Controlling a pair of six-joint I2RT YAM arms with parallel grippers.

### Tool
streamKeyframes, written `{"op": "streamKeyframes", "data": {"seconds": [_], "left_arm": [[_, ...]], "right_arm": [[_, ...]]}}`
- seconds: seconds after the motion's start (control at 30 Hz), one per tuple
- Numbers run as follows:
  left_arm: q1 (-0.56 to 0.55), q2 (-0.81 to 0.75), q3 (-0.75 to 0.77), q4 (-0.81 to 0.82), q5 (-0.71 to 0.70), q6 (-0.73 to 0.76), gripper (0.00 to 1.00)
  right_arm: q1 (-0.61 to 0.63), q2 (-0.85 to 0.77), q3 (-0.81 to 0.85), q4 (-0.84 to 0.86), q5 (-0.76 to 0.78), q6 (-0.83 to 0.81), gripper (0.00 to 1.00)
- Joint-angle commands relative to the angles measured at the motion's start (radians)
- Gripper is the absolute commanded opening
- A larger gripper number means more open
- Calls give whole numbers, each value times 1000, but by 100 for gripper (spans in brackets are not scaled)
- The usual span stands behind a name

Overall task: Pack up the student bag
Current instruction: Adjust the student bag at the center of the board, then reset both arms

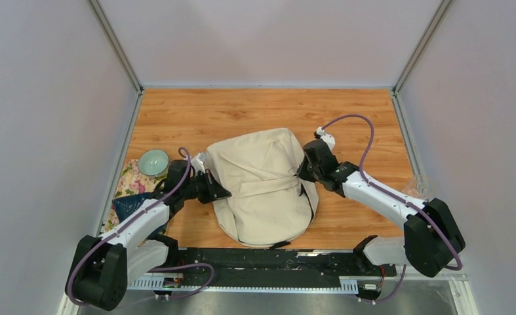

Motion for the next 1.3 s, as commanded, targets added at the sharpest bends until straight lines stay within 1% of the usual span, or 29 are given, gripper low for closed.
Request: {"op": "streamKeyframes", "data": {"seconds": [0.0,0.17,0.37,0.4,0.43,0.47,0.5,0.53,0.57,0.6,0.63,0.7,0.73,0.77,0.83,0.9,0.93,0.97,1.07,1.1,1.23,1.27], "left_arm": [[32,50,23,-84,0,116,0],[32,102,81,-52,40,143,0],[32,217,208,-17,97,140,0],[32,240,240,-20,101,140,0],[30,247,253,-26,101,142,0],[32,250,262,-38,100,148,9],[32,242,271,-46,97,154,14],[32,236,271,-53,84,159,17],[32,213,265,-76,69,174,26],[32,198,262,-92,39,183,30],[32,182,258,-109,22,202,42],[32,130,239,-150,-23,215,51],[32,113,233,-162,-40,226,59],[32,77,221,-185,-55,231,60],[32,40,215,-211,-100,242,64],[32,-6,202,-247,-133,246,65],[32,-23,198,-254,-141,246,68],[30,-48,183,-273,-152,248,68],[32,-88,134,-294,-169,252,68],[32,-91,117,-296,-163,252,68],[32,-95,31,-250,-103,211,68],[30,-92,2,-213,-95,202,68]], "right_arm": [[-38,-52,-61,21,107,5,0],[-34,-158,-133,49,51,28,0],[-25,-244,-210,77,-13,74,0],[-26,-249,-212,74,-22,75,2],[-26,-253,-207,67,-22,72,14],[-26,-259,-201,39,-18,71,22],[-28,-273,-193,20,0,65,31],[-28,-285,-187,0,10,60,47],[-28,-298,-175,-40,23,55,52],[-26,-331,-170,-58,51,52,57],[-28,-348,-167,-75,63,51,66],[-31,-385,-164,-117,91,51,70],[-32,-419,-167,-126,102,51,73],[-32,-437,-170,-141,108,54,75],[-34,-482,-186,-158,119,63,79],[-34,-506,-199,-192,113,87,79],[-35,-519,-207,-202,103,98,79],[-34,-540,-216,-219,97,114,80],[-34,-594,-271,-227,35,172,80],[-34,-606,-293,-223,-13,187,80],[-32,-643,-420,-114,-137,276,80],[-32,-640,-471,-56,-159,290,80]]}}
